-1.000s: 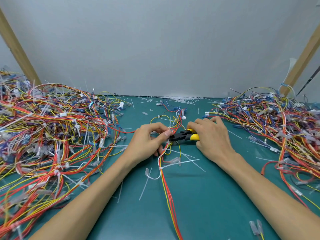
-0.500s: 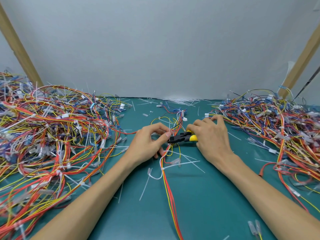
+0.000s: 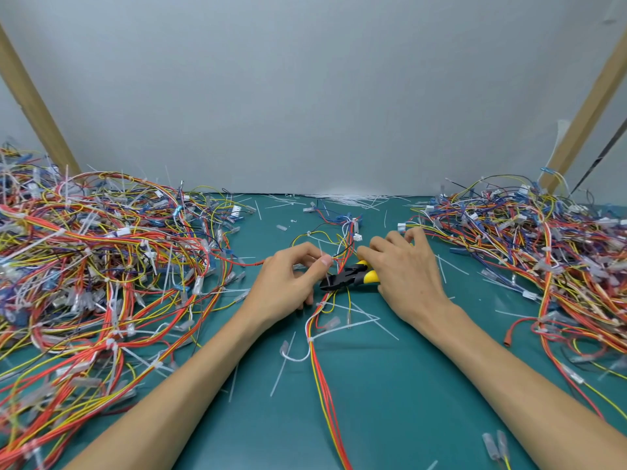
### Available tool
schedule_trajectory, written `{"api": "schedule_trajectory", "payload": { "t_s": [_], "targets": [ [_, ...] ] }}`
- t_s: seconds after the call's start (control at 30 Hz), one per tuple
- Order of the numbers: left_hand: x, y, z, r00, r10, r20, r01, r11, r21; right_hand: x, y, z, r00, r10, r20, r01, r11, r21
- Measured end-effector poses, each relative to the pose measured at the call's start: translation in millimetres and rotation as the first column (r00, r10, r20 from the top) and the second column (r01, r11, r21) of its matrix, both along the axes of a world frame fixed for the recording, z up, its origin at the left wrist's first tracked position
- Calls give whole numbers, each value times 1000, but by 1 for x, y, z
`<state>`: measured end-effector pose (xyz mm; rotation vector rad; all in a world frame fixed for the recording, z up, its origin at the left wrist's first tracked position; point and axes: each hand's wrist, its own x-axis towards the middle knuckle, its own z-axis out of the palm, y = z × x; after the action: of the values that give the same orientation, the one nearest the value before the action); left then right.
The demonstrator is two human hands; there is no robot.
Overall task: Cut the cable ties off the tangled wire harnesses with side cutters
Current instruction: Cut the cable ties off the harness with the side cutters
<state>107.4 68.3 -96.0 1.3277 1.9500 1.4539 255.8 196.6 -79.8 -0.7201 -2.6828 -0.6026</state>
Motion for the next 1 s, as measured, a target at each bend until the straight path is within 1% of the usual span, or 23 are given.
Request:
{"api": "schedule_trajectory", "payload": {
  "t_s": [0.2,0.33,0.53,0.7,0.83,1.0],
  "targets": [
    [0,0,0,1000,-4,-27,4,1000,-11,1,1,-1,1000,-13,3,13,1000,8],
    [0,-1,2,1000,6,-9,-6,1000,-6,1,2,-2,999,-34,9,34,999,4],
    [1,-1,3,1000,-11,-12,10,999,-33,1,3,-2,998,-68,-10,67,996,-54],
    [3,-3,3,996,-59,-66,58,998,-19,1,1,-2,999,-48,-3,48,998,-35],
    [1,-2,3,994,-60,-91,57,998,-42,2,2,-3,999,-53,-9,52,998,-46],
    [1,-4,4,995,-88,-37,86,995,-58,3,3,-4,997,-67,-23,66,997,-47]
  ]
}}
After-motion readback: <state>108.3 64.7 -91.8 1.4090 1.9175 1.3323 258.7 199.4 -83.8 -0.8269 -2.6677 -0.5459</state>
